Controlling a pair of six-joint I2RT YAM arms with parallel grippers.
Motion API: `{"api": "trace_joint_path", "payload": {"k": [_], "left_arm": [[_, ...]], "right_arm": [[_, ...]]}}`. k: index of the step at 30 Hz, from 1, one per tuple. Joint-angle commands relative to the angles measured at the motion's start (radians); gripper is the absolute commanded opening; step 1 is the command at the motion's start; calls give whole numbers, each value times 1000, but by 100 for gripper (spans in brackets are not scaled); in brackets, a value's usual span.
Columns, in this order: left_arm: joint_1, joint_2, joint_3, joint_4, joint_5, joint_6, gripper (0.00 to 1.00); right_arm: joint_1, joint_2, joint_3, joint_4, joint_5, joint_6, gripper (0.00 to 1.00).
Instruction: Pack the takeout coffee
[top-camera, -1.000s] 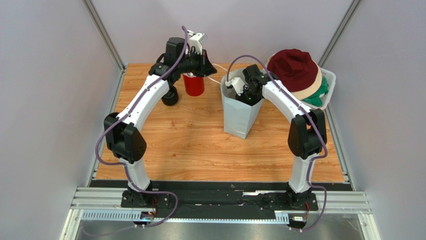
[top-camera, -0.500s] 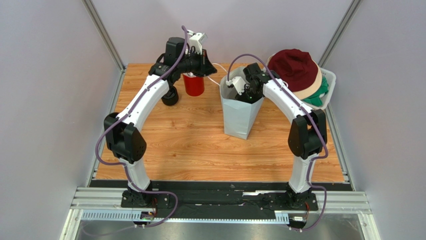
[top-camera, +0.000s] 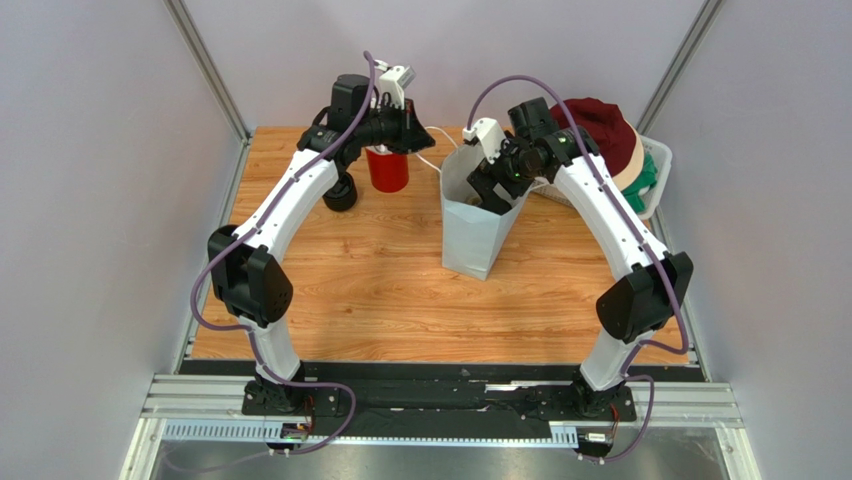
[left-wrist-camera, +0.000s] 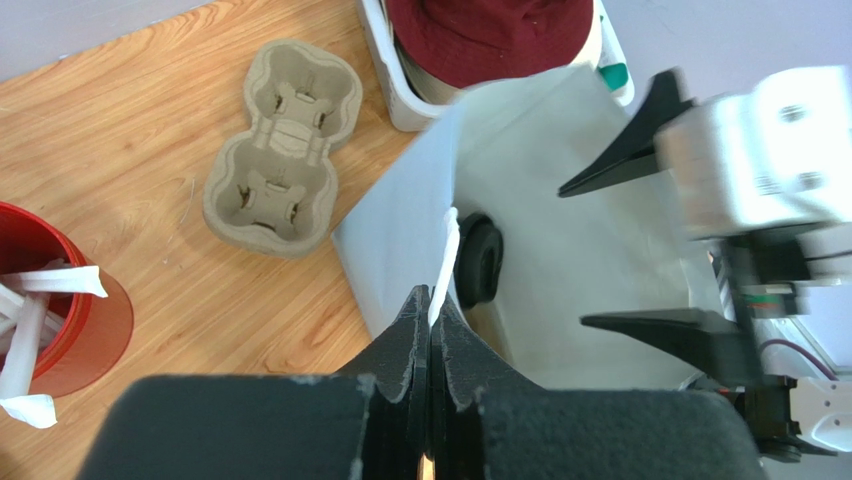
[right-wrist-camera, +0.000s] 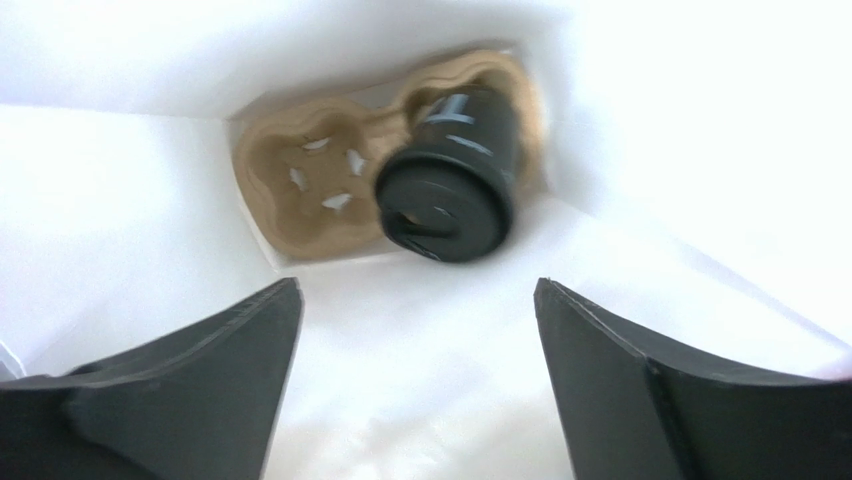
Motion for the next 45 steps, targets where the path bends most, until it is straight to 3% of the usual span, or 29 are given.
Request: {"api": "trace_joint_path", "payload": {"k": [1,9,13,18,23,24,29,35,40,45], "left_arm": [[3,-52,42,50,17,7,3],[3,-66,31,47,28,26,17],[3,-81,20,39,28,56,41],[3,-80,46,5,28,77,63],[3,-81,127,-76,83,116,83],[3,-84,143,-96,94,147,93],[7,-124,261,-328,83,282,95],[70,-245,203,-510,66,406,96],[190,-403,16,-542,109,461,97],[346,-532,-183,-541,160,500,97]], "right_arm": [[-4,-92,29,77,-80,35,99],[-6,-163,84,117,-129,54,99],[-6,-258,117,118,-178,35,99],[-6,-375,98,114,-223,-34,99],[-6,-508,-12,77,-240,-162,99],[-6,-542,-41,65,-234,-184,98],[-7,-623,-223,69,-142,-310,94],[-10,-646,-354,198,-16,-373,89],[-23,-626,-377,278,24,-429,87],[-23,-596,-377,290,26,-483,74]]}}
